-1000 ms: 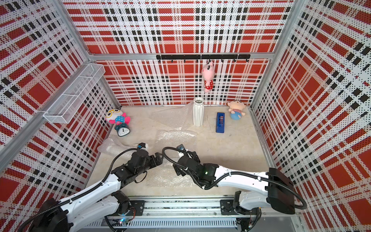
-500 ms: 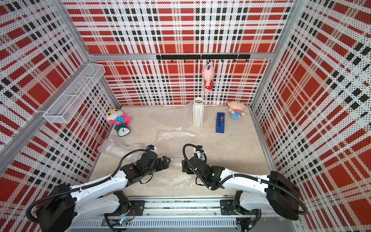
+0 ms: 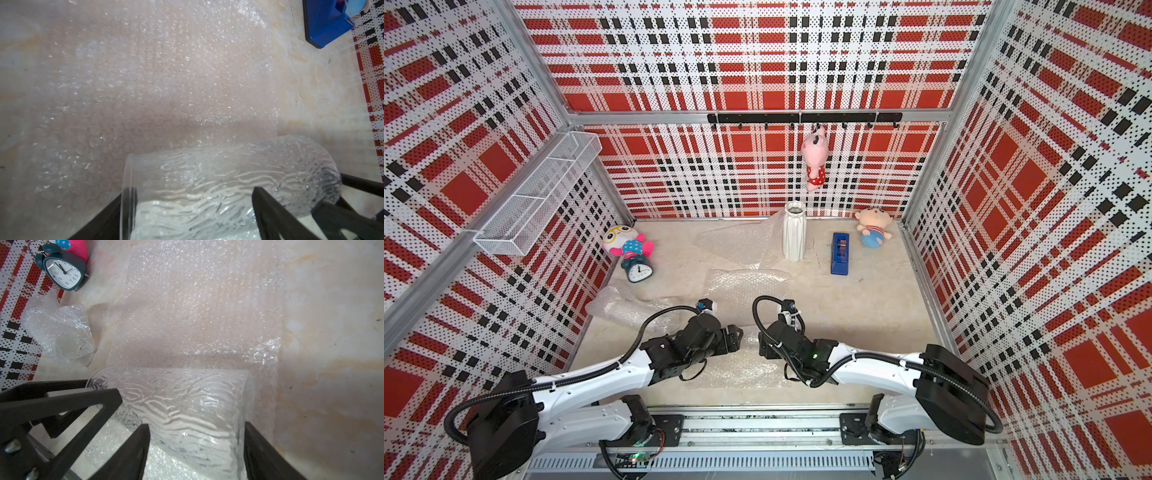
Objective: Wrap vases in bubble wrap
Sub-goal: Place the vase in bubble wrap.
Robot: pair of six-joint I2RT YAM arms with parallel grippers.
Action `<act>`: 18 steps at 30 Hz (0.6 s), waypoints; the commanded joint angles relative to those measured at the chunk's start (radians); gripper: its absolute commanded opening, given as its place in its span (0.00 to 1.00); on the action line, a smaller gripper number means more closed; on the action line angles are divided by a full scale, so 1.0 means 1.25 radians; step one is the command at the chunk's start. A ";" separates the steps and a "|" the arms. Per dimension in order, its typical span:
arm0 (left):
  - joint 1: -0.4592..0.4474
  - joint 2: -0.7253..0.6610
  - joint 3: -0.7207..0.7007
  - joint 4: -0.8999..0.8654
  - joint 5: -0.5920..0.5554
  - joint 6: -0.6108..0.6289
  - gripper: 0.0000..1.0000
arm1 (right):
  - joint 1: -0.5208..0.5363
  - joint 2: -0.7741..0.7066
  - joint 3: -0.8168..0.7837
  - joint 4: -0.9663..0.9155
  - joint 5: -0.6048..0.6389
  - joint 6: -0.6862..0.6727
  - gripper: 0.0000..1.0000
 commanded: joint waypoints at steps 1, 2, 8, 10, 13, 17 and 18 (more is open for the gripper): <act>-0.022 -0.037 0.052 0.026 -0.011 -0.008 0.90 | 0.037 -0.001 0.056 0.066 -0.024 -0.036 0.72; -0.022 -0.049 0.050 0.022 -0.017 -0.010 0.90 | 0.045 -0.001 0.059 0.070 -0.018 -0.044 0.72; -0.009 -0.115 0.043 -0.035 -0.054 -0.014 0.90 | 0.071 0.020 0.075 0.074 -0.022 -0.052 0.72; 0.006 -0.130 0.022 -0.030 -0.044 -0.016 0.91 | 0.078 0.032 0.077 0.074 -0.025 -0.048 0.72; 0.031 -0.137 -0.013 -0.011 -0.009 -0.017 0.90 | 0.084 0.055 0.074 0.084 -0.029 -0.042 0.72; 0.033 -0.119 -0.046 0.023 0.018 -0.021 0.90 | 0.084 0.070 0.068 0.085 -0.015 -0.038 0.73; 0.032 -0.109 -0.051 0.028 0.021 -0.024 0.90 | 0.085 0.071 0.066 0.084 -0.008 -0.038 0.74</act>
